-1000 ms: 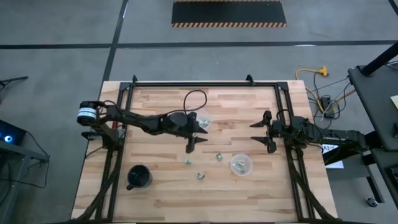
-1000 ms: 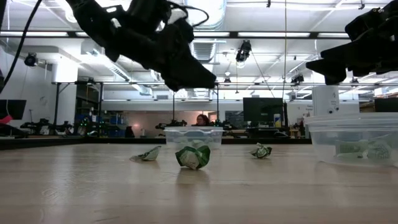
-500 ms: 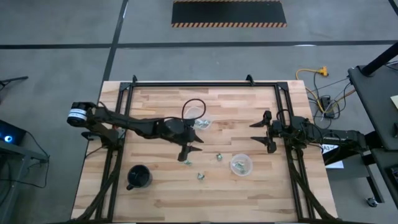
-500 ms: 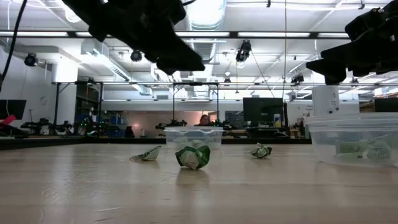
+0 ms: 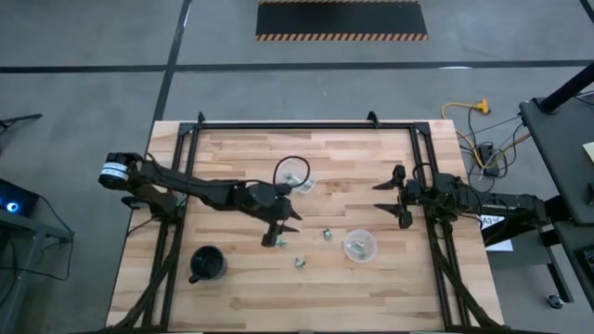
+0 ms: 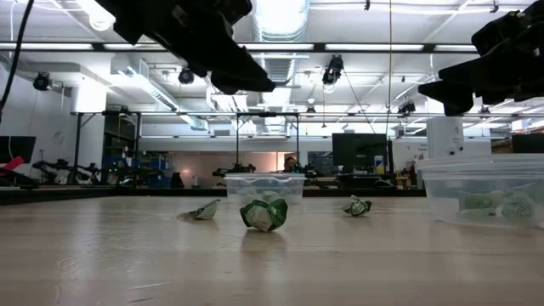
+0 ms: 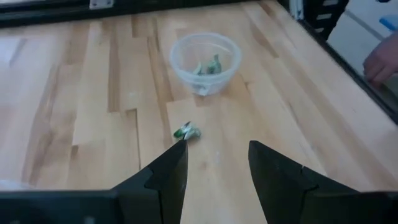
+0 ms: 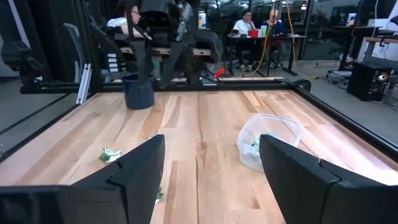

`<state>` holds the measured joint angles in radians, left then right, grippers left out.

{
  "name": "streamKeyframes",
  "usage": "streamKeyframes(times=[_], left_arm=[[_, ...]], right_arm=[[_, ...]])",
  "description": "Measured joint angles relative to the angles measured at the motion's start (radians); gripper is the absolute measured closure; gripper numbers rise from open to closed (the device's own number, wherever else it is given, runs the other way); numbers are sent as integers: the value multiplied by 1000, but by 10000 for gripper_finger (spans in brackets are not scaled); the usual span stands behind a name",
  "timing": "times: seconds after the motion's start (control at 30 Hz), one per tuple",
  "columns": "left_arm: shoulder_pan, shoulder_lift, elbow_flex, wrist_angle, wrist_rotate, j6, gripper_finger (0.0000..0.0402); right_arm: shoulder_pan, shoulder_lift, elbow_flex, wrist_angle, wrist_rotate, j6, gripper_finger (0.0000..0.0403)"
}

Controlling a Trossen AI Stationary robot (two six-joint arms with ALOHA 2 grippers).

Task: Pick and place Stevia / Truvia into bins
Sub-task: Put the stevia packet into the oval transparent container

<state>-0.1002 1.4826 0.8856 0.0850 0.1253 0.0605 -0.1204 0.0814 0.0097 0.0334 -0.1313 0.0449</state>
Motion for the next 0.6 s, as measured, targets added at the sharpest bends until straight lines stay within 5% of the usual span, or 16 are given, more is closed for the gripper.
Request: streamKeyframes(times=[0.6], left_arm=[[-101,0,88,-179,-61,9,249]], right_arm=[[0,0,0,0,0,0,149]])
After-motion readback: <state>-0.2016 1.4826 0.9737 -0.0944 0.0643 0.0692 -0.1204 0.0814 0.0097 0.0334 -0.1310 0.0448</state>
